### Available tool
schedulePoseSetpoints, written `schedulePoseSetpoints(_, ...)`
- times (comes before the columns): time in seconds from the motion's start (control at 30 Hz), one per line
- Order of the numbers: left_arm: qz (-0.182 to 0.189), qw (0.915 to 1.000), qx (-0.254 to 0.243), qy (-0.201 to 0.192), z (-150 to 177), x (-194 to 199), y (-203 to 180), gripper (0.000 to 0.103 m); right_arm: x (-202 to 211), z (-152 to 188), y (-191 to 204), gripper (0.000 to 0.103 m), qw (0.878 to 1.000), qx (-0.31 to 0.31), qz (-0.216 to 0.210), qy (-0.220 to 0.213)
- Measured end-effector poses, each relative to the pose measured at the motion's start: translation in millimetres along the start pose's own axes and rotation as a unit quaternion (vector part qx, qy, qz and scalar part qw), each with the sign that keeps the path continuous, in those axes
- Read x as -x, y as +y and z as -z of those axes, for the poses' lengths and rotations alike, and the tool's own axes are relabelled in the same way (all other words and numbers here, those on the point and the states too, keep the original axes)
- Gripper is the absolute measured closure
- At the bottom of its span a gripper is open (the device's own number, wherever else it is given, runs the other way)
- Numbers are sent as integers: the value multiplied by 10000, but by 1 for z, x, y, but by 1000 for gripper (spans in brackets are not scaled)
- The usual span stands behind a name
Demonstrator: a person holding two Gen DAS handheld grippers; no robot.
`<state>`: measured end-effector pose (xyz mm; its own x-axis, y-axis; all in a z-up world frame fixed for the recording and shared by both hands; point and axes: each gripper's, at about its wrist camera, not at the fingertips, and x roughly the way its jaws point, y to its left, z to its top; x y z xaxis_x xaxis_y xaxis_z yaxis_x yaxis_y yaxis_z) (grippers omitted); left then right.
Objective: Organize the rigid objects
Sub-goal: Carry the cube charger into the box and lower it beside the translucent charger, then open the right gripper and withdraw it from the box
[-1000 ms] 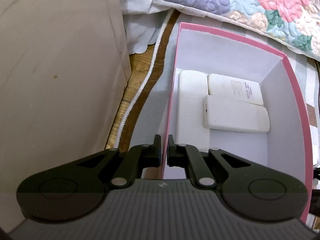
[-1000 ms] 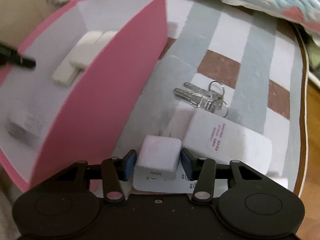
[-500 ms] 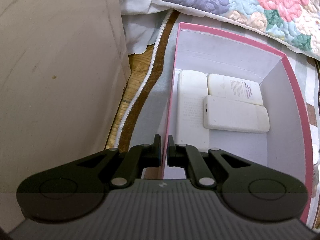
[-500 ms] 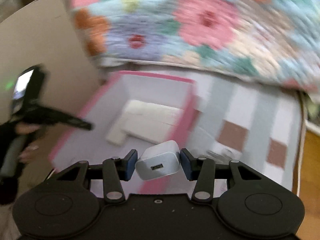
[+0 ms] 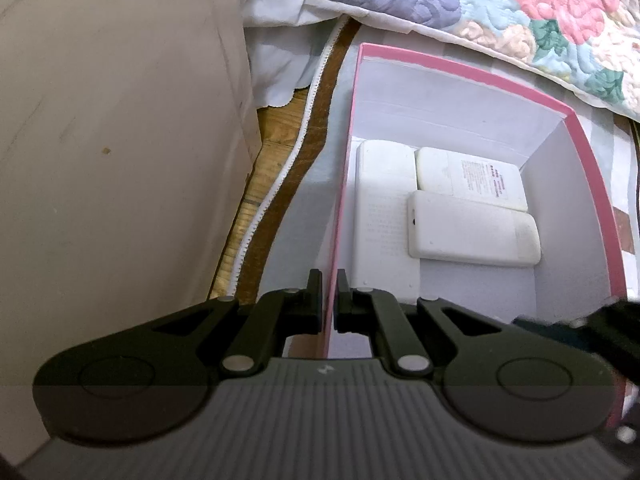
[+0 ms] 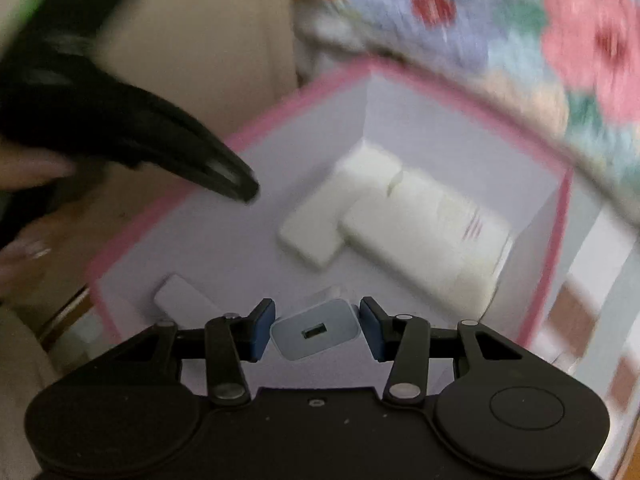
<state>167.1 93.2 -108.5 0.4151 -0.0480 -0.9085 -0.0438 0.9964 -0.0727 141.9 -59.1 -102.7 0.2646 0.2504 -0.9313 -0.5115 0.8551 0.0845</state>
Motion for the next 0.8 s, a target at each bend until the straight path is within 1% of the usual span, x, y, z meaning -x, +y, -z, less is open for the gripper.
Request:
schedulePoseSetpoints(0.1, 26, 10000, 7, 4, 0, 0, 1, 98, -18, 2, -15, 51, 9960, -773, -214, 390)
schedulePoseSetpoints(0.2, 26, 10000, -22, -5, 0, 0, 0, 98, -25, 6, -24, 51, 9894, -1278, -352, 599)
schedulePoseSetpoints(0.33, 45, 10000, -22, -2, 0, 0, 0, 98, -26, 8, -24, 49, 9827, -1556, -524, 859)
schedulePoseSetpoints(0.4, 53, 10000, -22, 1, 0, 0, 1, 98, -28, 7, -29, 50, 9747, -1855, -698, 1033)
schedulePoseSetpoints(0.53, 39, 10000, -36, 0, 0, 0, 1, 98, -26, 6, -33, 50, 9719, -1950, -731, 1101)
schedulePoseSetpoints(0.67, 41, 10000, -39, -1, 0, 0, 1, 98, -31, 4, -29, 50, 9730, -1863, -653, 1196)
schedulePoseSetpoints(0.7, 35, 10000, -44, -2, 0, 0, 1, 98, -33, 3, -26, 51, 9727, -1870, -664, 1206)
schedulePoseSetpoints(0.73, 33, 10000, -46, -2, 0, 0, 1, 98, -35, 4, -26, 55, 9723, -1876, -678, 1217)
schedulePoseSetpoints(0.77, 31, 10000, -48, -3, 0, 0, 1, 98, -39, 5, -24, 62, 9724, -1876, -679, 1207)
schedulePoseSetpoints(0.8, 32, 10000, -44, -2, 0, 0, 1, 98, -40, 7, -23, 65, 9711, -1901, -741, 1241)
